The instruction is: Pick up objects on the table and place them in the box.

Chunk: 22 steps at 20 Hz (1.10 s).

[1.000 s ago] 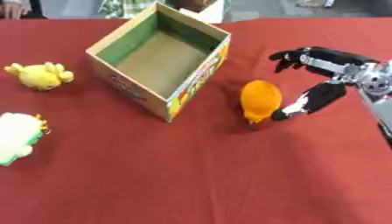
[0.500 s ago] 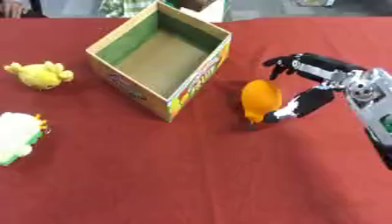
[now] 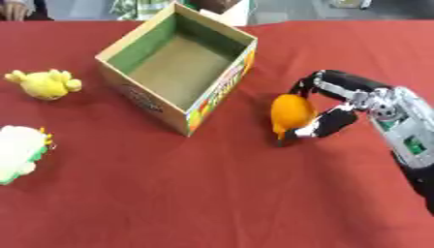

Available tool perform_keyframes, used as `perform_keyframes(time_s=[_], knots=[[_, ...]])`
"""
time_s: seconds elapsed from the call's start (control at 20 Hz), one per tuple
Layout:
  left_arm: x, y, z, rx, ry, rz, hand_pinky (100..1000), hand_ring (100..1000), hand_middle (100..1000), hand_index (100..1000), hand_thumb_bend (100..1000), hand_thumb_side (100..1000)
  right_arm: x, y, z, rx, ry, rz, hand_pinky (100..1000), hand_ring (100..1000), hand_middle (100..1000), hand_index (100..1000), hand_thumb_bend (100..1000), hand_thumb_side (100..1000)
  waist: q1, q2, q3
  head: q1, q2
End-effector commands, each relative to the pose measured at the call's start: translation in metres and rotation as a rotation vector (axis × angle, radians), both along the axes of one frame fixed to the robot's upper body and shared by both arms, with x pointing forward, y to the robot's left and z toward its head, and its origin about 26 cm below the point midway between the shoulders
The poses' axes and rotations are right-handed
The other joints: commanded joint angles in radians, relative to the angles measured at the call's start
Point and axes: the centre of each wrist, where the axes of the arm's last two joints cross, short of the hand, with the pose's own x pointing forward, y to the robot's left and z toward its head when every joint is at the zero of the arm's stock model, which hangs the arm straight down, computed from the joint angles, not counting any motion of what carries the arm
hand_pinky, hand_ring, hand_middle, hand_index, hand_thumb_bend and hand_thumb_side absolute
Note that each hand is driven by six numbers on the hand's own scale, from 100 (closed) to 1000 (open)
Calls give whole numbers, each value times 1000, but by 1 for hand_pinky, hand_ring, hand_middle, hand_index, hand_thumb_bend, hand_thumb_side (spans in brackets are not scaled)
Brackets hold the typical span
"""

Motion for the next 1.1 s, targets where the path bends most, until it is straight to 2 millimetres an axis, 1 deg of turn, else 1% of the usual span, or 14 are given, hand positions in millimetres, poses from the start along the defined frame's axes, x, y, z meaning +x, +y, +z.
perform_keyframes(time_s=[0.05,0.25,0.3,0.35,0.4,0.55,0.6,0.7,0.85,0.9,1.0,1.1], knots=[[-1,0,8,18,-23,-9,472,517,568,604,100,463,1,-3,7,-13,-36,-12,774,742,452,711,470,452,0,-16,1,-1,-9],[-1,0,7,17,-21,-8,471,516,566,603,100,463,1,-2,6,20,-59,-11,757,706,415,653,305,452,0,-16,0,1,-10],[-1,0,7,16,-21,-8,471,516,566,603,100,463,0,-1,7,33,-67,-5,752,696,414,650,241,444,0,-16,-1,2,-10],[-1,0,7,16,-21,-7,471,516,566,603,100,463,-2,-1,8,45,-72,0,751,694,415,650,228,442,-1,-16,-1,2,-10],[-1,0,7,16,-21,-7,470,516,565,603,100,463,-3,0,9,60,-78,8,740,678,420,653,100,398,-1,-16,-2,3,-10],[-1,0,8,16,-23,-7,469,515,565,603,100,462,-10,4,16,105,-85,32,737,665,421,663,100,261,0,-15,-3,5,-10],[-1,0,8,15,-22,-7,469,515,564,603,100,462,-12,5,19,123,-84,40,738,663,421,667,100,233,0,-15,-3,5,-10],[-2,0,7,15,-22,-6,469,515,564,603,100,462,-17,8,26,163,-81,54,738,658,417,671,100,209,0,-15,-4,4,-10],[-2,0,8,15,-22,-6,468,515,564,603,100,463,-24,12,40,238,-87,68,738,650,413,676,100,227,-1,-16,-6,4,-9],[-2,0,8,16,-22,-6,468,515,564,603,100,463,-26,14,46,259,-93,73,740,651,424,687,100,258,-1,-17,-6,3,-9],[-1,0,8,17,-22,-8,468,515,564,603,100,462,-29,15,56,289,-105,80,742,653,438,702,100,282,-1,-18,-6,2,-7],[-1,0,8,17,-22,-9,468,515,564,603,100,462,-32,16,65,304,-121,87,742,657,448,711,100,284,-1,-19,-6,1,-5]])
